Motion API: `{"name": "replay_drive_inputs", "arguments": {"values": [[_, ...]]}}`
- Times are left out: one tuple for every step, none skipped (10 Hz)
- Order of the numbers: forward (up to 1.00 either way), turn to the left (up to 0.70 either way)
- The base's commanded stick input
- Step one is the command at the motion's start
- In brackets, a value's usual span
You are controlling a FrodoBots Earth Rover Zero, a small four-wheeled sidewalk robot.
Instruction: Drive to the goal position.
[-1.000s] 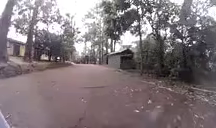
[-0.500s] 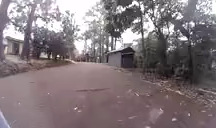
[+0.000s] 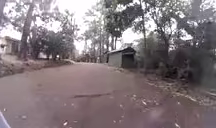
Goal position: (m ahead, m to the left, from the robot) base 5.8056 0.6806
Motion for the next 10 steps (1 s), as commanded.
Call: {"name": "replay_drive_inputs", "arguments": {"values": [[0.7,0.0],[0.7,0.0],[0.7,0.0],[0.7,0.0],[0.7,0.0],[0.7,0.0],[0.7,0.0],[0.7,0.0],[0.7,0.0],[0.7,0.0]]}}
